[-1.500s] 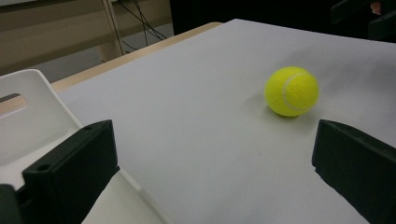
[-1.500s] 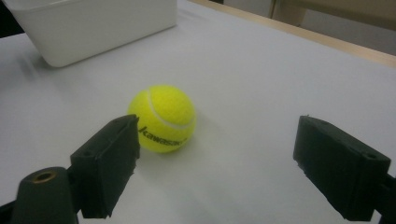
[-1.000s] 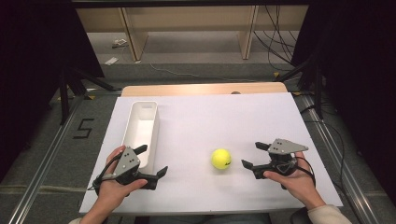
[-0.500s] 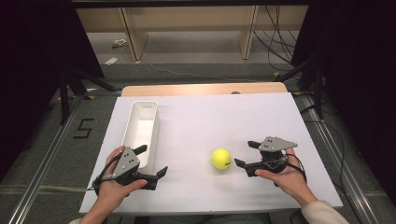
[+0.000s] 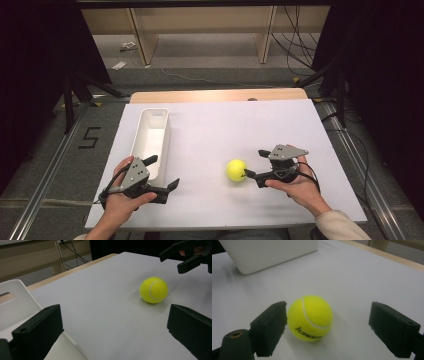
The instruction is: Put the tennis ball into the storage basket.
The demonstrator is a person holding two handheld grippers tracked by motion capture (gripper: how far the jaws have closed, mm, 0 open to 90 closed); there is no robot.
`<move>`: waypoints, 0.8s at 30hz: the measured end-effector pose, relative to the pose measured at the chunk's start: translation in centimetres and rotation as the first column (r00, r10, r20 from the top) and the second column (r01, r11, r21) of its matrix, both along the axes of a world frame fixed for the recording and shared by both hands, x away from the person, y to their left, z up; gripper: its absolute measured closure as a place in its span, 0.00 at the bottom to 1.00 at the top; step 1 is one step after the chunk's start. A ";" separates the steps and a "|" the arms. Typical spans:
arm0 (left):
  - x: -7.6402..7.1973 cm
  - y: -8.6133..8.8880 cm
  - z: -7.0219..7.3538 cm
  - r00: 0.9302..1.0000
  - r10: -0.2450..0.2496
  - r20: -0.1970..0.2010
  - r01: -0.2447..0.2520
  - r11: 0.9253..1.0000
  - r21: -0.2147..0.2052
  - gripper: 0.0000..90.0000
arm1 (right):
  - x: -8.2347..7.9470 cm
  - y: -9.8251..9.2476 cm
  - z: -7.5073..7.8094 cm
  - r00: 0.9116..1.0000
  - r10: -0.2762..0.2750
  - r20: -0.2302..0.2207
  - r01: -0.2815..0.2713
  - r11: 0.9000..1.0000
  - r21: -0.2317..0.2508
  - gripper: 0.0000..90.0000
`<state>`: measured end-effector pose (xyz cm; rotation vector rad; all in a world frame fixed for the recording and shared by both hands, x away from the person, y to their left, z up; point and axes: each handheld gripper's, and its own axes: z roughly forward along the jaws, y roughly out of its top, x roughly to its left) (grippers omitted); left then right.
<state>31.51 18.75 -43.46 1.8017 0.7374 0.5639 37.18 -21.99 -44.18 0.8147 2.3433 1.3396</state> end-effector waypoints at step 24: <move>0.0 0.0 0.0 1.000 -0.007 0.000 0.007 1.000 -0.005 0.00 | 1.7 4.3 -2.0 0.996 0.051 -0.075 -0.060 0.991 -0.123 0.16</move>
